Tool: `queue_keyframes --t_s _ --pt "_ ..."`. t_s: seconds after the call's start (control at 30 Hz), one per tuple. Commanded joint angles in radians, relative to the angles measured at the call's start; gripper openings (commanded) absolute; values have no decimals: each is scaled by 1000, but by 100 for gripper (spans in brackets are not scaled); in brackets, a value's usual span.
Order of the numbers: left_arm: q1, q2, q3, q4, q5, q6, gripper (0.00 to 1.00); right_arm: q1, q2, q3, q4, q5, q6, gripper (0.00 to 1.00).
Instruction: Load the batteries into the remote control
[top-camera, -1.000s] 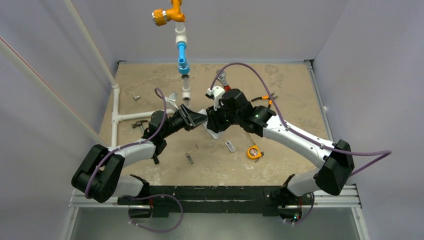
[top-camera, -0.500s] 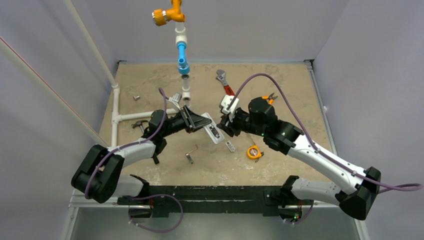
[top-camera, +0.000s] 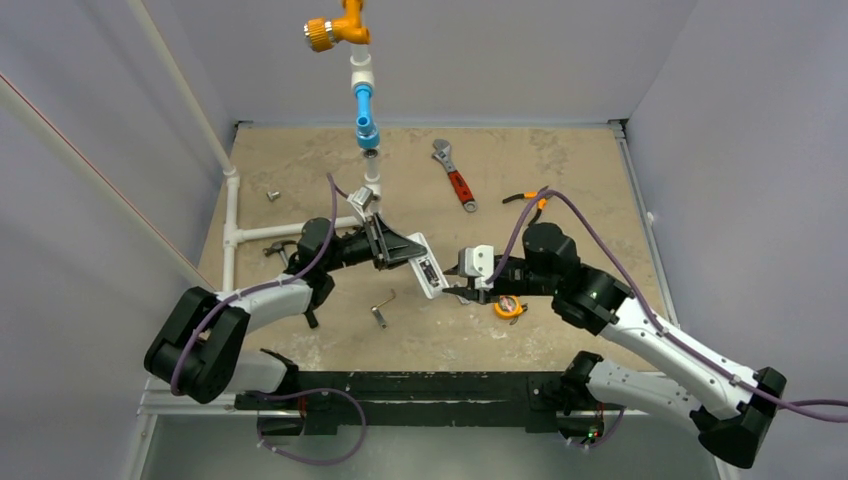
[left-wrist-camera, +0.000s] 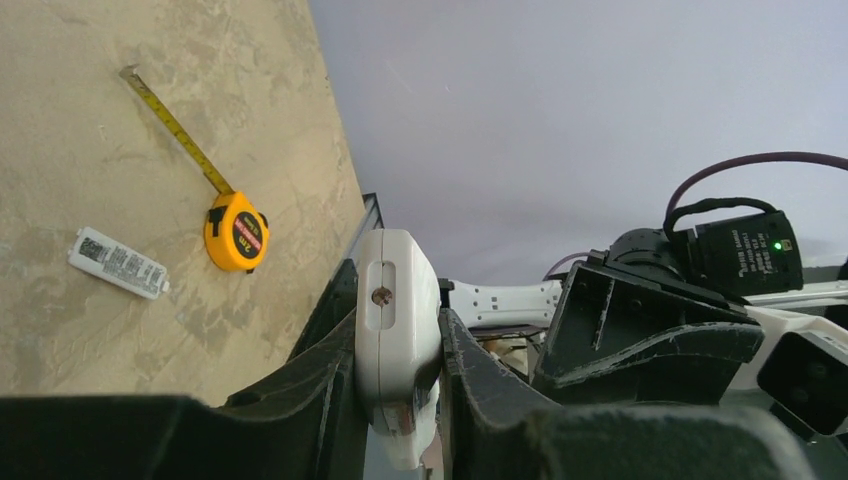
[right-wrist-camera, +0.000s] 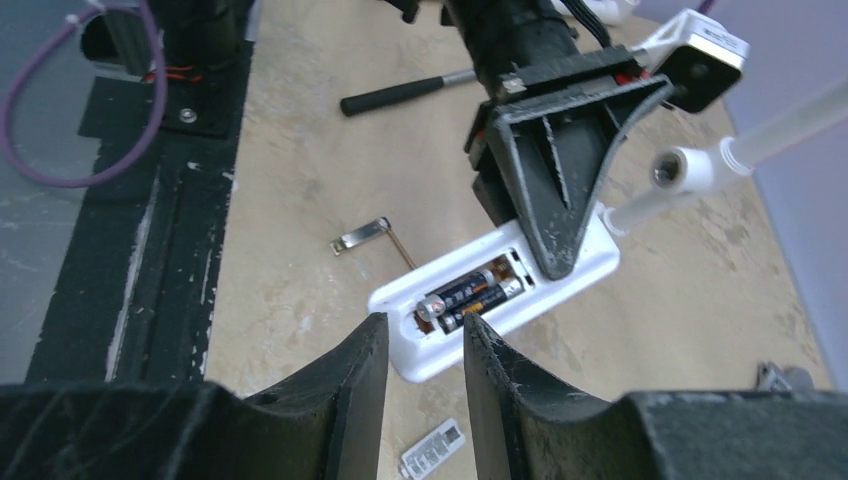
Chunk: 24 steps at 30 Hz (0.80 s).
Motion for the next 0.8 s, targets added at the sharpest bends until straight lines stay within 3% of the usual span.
queue_keyframes --t_s 0.0,0.23,0.53,0.77 --pt "-1 27 23 173 60 -66 0 -4 -8 -5 12 -180 -72 31" --pt "-1 106 -1 358 77 -160 0 -137 52 -10 97 -434 12 29" --pt "-1 98 -2 346 80 -149 0 -187 148 37 73 -545 -27 35" --pt "1 107 -4 348 77 -147 0 -194 174 42 128 -548 -15 35"
